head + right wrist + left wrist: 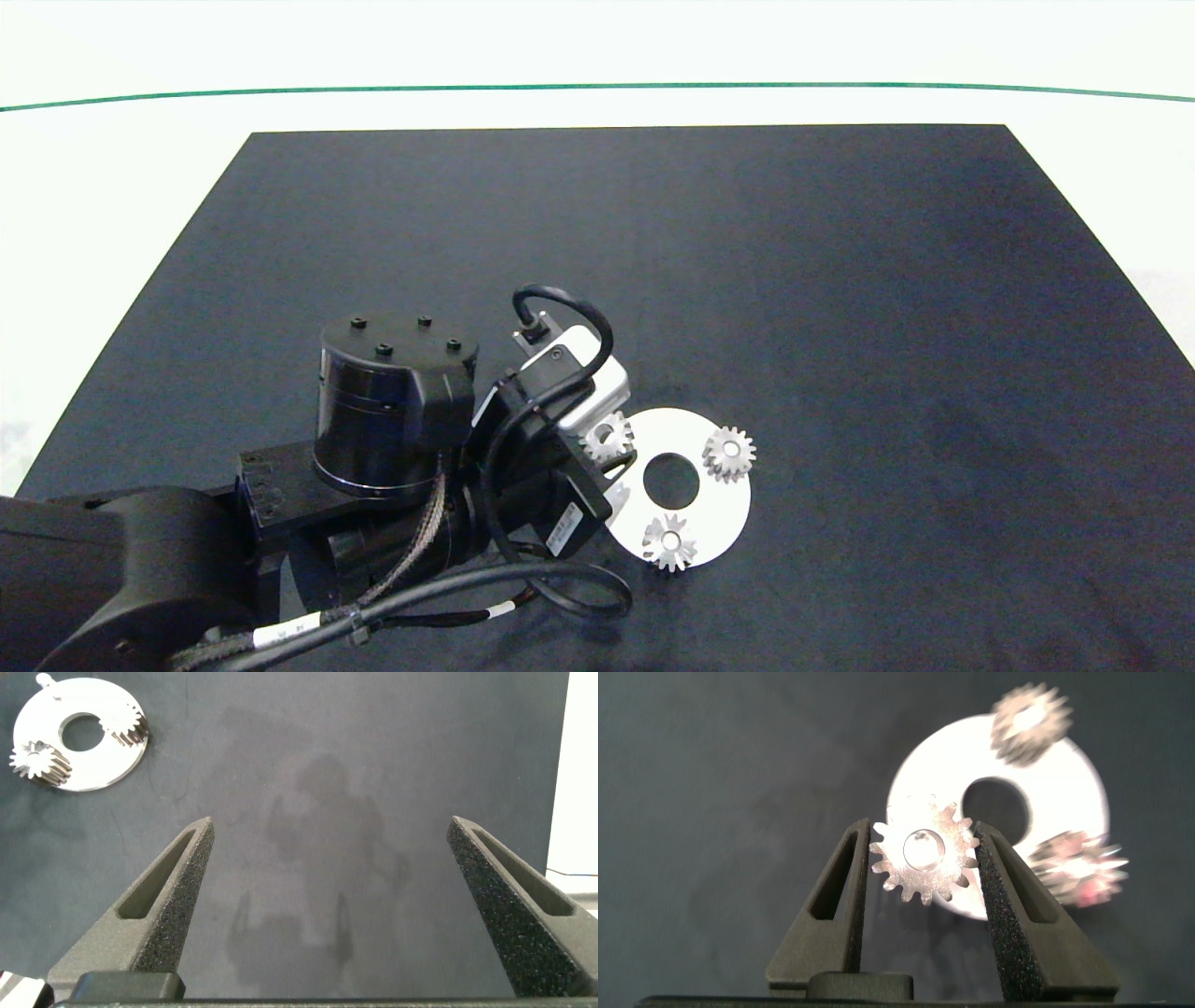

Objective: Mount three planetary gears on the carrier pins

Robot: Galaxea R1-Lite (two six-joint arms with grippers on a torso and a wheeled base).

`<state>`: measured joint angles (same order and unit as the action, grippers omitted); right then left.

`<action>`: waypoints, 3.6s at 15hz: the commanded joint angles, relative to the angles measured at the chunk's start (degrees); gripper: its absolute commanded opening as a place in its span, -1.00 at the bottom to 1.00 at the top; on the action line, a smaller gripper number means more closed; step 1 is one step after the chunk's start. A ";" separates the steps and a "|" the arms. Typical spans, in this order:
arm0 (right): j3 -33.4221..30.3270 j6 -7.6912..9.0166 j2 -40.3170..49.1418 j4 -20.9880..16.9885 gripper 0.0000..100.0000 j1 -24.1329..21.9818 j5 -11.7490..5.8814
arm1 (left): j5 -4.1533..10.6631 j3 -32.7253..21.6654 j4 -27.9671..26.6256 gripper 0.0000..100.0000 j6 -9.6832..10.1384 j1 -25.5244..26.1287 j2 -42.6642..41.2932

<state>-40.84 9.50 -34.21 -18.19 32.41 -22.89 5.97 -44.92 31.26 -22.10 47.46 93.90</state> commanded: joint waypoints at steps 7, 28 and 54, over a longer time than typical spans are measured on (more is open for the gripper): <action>-0.56 0.08 0.90 -0.09 1.00 0.02 -0.13 | 2.20 -3.77 0.56 -1.00 -0.13 2.64 4.97; -0.21 0.08 0.72 -0.18 1.00 0.10 0.04 | 2.20 -4.38 0.91 -1.00 -1.37 -0.35 6.91; -0.12 0.00 0.63 -0.18 1.00 0.10 0.13 | 1.76 -5.00 1.00 -1.00 -1.28 -1.23 7.87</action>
<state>-40.92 9.42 -33.46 -18.25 32.49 -22.63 7.55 -50.02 32.02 -23.20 46.43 101.93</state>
